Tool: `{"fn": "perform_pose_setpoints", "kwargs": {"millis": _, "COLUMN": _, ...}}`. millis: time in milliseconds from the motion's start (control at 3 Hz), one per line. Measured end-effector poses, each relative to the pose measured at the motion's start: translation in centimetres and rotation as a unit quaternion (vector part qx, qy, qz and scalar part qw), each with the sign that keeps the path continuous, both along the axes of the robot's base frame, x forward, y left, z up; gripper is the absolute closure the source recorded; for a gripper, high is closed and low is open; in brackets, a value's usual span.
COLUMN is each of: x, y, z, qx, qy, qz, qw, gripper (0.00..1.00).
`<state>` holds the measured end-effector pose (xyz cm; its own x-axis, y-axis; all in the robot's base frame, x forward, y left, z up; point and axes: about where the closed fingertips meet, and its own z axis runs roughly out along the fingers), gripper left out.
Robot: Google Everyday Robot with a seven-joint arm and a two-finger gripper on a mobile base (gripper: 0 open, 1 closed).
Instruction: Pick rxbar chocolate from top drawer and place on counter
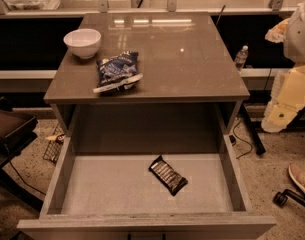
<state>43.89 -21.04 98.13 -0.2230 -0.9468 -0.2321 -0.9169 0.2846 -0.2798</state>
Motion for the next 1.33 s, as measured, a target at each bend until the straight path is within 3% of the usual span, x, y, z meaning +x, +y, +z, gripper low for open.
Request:
{"fn": "perform_pose_setpoints", "kwargs": {"millis": 333, "x": -0.4, "y": 2.5, "z": -3.9, "qx": 0.053, "qy": -0.003, "qz": -0.012, "qw": 0.9985, "gripper": 0.0}}
{"fn": "perform_pose_setpoints", "kwargs": {"millis": 667, "x": -0.1, "y": 5.1, "z": -7.9, "qx": 0.105, "qy": -0.011, "qz": -0.023, "qw": 0.9941, "gripper": 0.0}}
{"fn": "perform_pose_setpoints", "kwargs": {"millis": 1000, "x": -1.0, "y": 8.6, "z": -14.1, "qx": 0.178, "qy": 0.011, "qz": -0.043, "qw": 0.9831, "gripper": 0.0}}
{"fn": "perform_pose_setpoints", "kwargs": {"millis": 1333, "x": -1.7, "y": 11.7, "z": -20.0, "qx": 0.237, "qy": 0.028, "qz": -0.064, "qw": 0.9691, "gripper": 0.0}}
